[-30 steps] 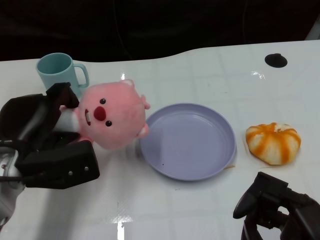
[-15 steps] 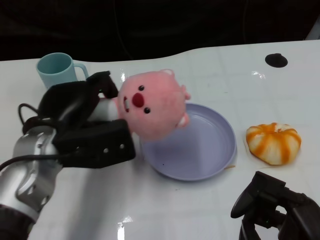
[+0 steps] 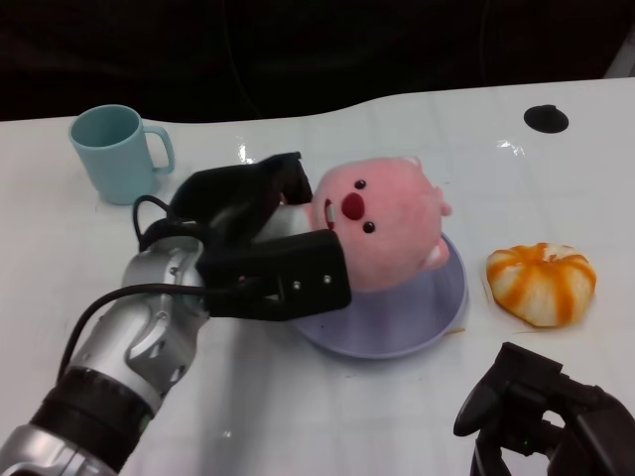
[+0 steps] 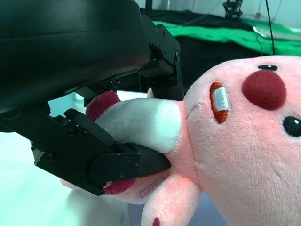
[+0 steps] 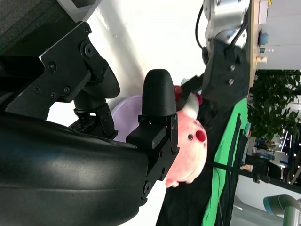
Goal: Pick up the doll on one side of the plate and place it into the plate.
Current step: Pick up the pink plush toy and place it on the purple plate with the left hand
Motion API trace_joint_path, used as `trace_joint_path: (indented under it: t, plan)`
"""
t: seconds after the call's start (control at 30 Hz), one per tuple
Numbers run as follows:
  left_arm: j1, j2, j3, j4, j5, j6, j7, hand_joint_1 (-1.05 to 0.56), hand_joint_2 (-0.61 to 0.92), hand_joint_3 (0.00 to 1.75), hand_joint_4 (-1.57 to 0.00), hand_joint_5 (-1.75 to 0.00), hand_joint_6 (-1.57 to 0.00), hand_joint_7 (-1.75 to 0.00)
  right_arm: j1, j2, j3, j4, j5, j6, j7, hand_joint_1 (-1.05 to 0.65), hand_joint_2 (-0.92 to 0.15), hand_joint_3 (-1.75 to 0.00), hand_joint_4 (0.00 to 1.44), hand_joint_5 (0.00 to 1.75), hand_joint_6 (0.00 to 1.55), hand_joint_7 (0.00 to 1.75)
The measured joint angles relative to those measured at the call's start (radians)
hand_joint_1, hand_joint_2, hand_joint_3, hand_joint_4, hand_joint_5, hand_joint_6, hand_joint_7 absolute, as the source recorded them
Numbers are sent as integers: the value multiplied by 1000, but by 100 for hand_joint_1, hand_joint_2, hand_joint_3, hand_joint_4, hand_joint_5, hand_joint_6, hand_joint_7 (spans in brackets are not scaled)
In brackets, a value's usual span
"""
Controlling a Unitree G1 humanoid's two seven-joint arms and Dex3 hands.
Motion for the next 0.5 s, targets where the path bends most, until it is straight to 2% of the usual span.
trace_joint_path:
  t: [0.13, 0.2, 0.23, 0.27, 0.3, 0.37, 0.43, 0.5]
  plan:
    - [-16, -22, -22, 49, 4, -6, 9, -20, 59, 85, -89, -175, -69, -175, 0, 0, 5, 0, -2, 0, -1, 9, -42, -140, 73, 175, 59, 157]
    - [-25, -30, -26, 69, 3, -11, 11, -19, 58, 79, -87, -175, -66, -175, 0, 0, 8, 0, -2, 0, -2, 9, -42, -140, 73, 175, 59, 157]
    - [-28, -33, -28, 77, 1, -14, 11, -19, 59, 73, -86, -175, -69, -160, 0, 0, 10, 0, -2, 0, -2, 9, -42, -140, 73, 175, 59, 157]
    - [-30, -37, -29, 85, -2, -17, 11, -18, 58, 73, -86, -175, -75, -138, 0, 1, 12, 0, -2, 0, -2, 10, -42, -140, 73, 175, 59, 157]
    - [-31, -40, -28, 89, -8, -19, 10, -18, 54, 83, -83, -175, -84, -106, 0, 1, 13, 0, -1, 0, -2, 10, -42, -140, 73, 175, 59, 157]
    - [-31, -49, -25, 91, -21, -20, 10, -17, 54, 89, -79, -173, -90, -80, 0, 1, 13, 0, -1, 0, -3, 9, -42, -141, 73, 175, 59, 157]
    - [-31, -57, -19, 91, -39, -20, 7, -18, 66, 70, -72, -171, -88, -50, -1, 1, 14, 0, -2, 0, -3, 9, -42, -141, 73, 175, 60, 157]
    - [-31, -59, -17, 90, -46, -19, -4, -19, 74, 55, -70, -174, -87, -34, -1, 1, 14, 0, -3, 0, -4, 9, -42, -141, 73, 175, 60, 157]
